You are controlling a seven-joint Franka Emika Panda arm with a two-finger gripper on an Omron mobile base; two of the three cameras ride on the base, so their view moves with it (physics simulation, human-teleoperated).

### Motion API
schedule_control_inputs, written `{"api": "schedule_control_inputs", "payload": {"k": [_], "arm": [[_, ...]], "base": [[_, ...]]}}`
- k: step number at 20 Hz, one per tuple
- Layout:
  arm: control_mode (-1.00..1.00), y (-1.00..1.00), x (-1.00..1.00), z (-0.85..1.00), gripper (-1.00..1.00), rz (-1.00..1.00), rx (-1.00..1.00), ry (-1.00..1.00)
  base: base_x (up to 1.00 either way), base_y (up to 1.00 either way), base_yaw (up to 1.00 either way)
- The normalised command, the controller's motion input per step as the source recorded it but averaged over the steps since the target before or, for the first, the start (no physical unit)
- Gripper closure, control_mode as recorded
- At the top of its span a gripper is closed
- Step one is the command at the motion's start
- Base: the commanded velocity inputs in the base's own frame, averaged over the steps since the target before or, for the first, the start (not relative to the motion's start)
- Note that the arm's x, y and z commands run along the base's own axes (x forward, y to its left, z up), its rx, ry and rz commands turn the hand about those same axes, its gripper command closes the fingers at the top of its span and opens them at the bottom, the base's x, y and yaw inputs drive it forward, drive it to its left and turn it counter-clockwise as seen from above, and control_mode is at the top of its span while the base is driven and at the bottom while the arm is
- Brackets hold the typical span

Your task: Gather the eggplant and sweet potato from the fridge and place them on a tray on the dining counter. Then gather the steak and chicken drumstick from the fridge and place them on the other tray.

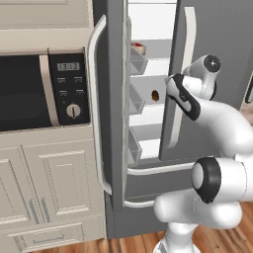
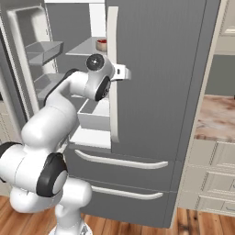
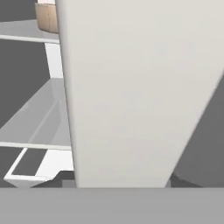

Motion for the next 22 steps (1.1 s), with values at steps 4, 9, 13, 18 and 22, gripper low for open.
{"api": "schedule_control_inputs", "payload": {"k": [4, 9, 13, 18, 22], "arm": [[-1.00, -0.38, -0.71, 0.00, 1.00, 0.02, 0.00, 0.04], [-1.00, -0.47, -0.83, 0.00, 1.00, 0.00, 0.00, 0.04], [-1.00, -0.63, -0.68, 0.00, 1.00, 0.00, 0.00, 0.01], [-1.00, -0.67, -0.55, 0.00, 1.00, 0.00, 0.00, 0.01], [-1.00, -0.88, -0.51, 0.00, 1.00, 0.00, 0.00, 0.03]], "base": [[0.00, 0.00, 0.00], [0.00, 0.00, 0.00], [0.00, 0.00, 0.00], [0.00, 0.00, 0.00], [0.00, 0.00, 0.00]]}}
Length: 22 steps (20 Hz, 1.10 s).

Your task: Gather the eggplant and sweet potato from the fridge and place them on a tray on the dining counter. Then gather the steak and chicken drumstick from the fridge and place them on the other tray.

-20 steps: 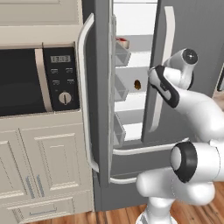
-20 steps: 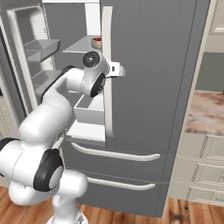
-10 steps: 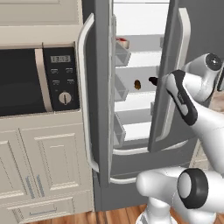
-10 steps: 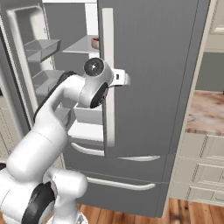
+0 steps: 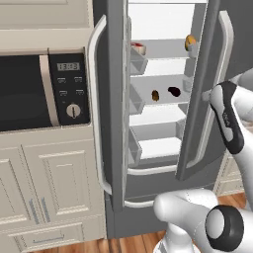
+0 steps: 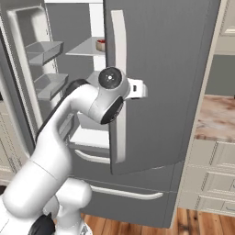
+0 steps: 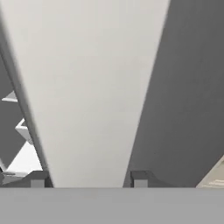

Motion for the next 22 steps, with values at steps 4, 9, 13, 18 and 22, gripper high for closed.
{"api": "schedule_control_inputs", "payload": {"k": [4, 9, 13, 18, 22], "arm": [[-1.00, -0.86, -0.32, 0.00, 1.00, 0.00, 0.00, 0.01], [-1.00, -0.71, -0.25, 0.00, 1.00, 0.00, 0.00, 0.01], [-1.00, -0.86, -0.18, 0.00, 1.00, 0.00, 0.00, 0.01], [-1.00, -0.64, -0.05, 0.00, -1.00, 0.00, 0.00, 0.02], [-1.00, -0.11, -0.21, -0.06, -1.00, 0.00, 0.00, 0.00]], "base": [[0.00, 0.00, 0.00], [0.00, 0.00, 0.00], [0.00, 0.00, 0.00], [0.00, 0.00, 0.00], [0.00, 0.00, 0.00]]}}
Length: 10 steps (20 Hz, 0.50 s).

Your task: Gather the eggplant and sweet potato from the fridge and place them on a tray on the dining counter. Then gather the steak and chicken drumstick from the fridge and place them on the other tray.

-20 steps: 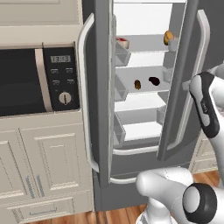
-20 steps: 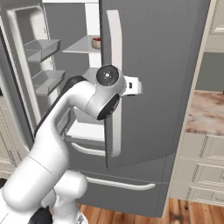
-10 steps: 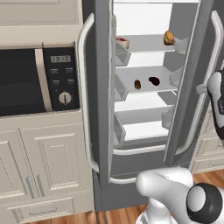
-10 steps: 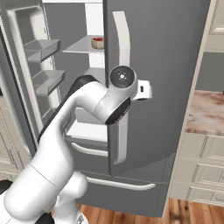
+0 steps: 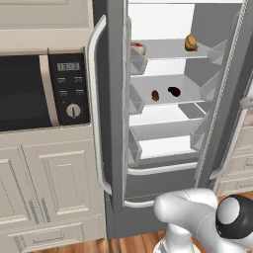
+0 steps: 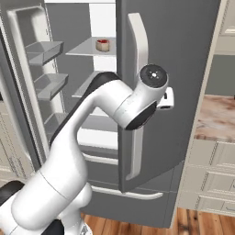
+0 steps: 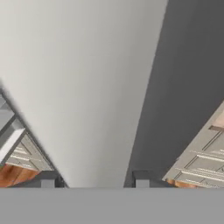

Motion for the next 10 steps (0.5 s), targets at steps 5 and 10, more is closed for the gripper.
{"api": "schedule_control_inputs", "payload": {"k": [5, 10], "arm": [[-1.00, 0.00, -0.93, -0.02, -1.00, -0.02, 0.00, 0.00], [-1.00, 0.70, -0.64, -0.16, -1.00, -0.12, 0.00, 0.00]], "base": [[0.00, 0.00, 0.00], [0.00, 0.00, 0.00]]}}
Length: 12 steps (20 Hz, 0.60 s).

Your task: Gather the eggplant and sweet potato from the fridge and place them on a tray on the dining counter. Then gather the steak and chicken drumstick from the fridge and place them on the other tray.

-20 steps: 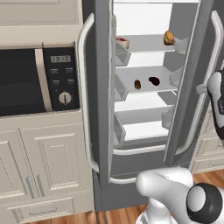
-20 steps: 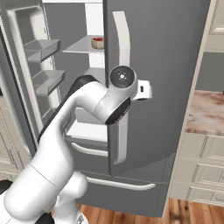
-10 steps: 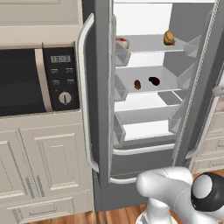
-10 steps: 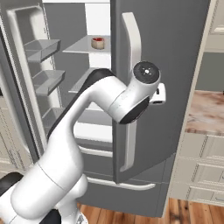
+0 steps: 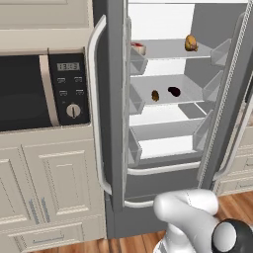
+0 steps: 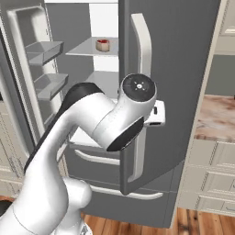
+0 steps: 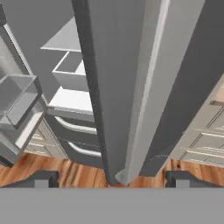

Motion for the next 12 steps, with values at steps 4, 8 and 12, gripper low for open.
{"api": "schedule_control_inputs", "payload": {"k": [4, 8, 12], "arm": [[-1.00, 0.90, -0.25, -0.01, -1.00, -0.19, 0.00, 0.00], [-1.00, 1.00, 0.00, 0.00, -1.00, -0.34, 0.01, 0.00], [-1.00, 0.74, 0.30, 0.00, -1.00, -0.34, 0.08, 0.00]], "base": [[0.00, 0.00, 0.00], [0.00, 0.00, 0.00], [0.00, 0.00, 0.00]]}}
